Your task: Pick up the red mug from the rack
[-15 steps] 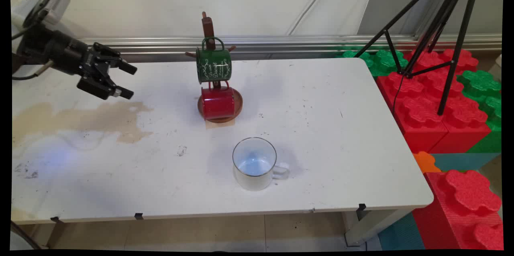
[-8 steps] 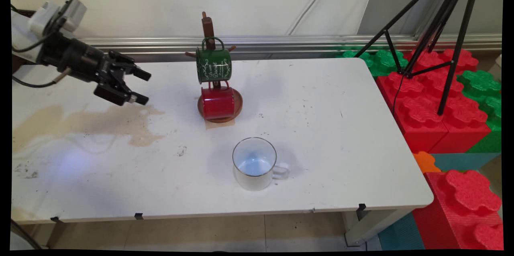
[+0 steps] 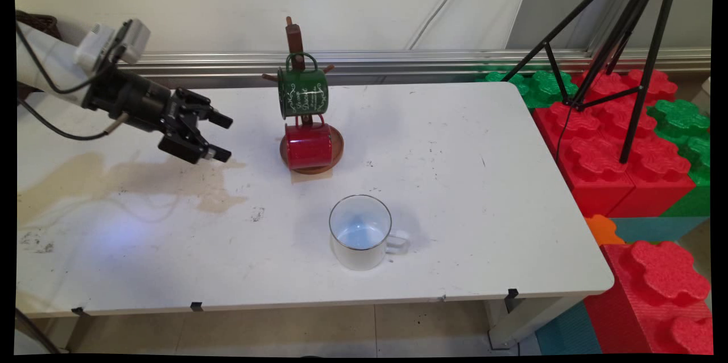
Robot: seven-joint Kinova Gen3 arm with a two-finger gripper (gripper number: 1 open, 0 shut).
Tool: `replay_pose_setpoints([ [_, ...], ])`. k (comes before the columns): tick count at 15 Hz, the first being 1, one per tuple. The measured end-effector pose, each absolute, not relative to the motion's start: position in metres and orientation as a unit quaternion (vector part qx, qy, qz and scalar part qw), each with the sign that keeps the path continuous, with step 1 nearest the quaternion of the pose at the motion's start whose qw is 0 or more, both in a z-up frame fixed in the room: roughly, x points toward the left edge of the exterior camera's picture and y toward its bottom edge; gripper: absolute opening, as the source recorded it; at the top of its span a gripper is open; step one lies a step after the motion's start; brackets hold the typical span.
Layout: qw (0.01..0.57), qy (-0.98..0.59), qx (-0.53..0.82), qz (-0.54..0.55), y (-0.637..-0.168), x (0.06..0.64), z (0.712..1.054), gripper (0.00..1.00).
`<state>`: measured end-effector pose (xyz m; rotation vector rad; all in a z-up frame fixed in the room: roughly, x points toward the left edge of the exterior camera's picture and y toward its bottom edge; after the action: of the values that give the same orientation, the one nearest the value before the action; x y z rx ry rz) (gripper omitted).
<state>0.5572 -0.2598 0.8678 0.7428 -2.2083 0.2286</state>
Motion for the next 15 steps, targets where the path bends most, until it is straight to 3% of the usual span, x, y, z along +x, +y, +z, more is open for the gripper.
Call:
replay_pose_setpoints([
  [15,0.394,-0.857,0.319,0.087,-0.275,0.531,0.818,1.00],
])
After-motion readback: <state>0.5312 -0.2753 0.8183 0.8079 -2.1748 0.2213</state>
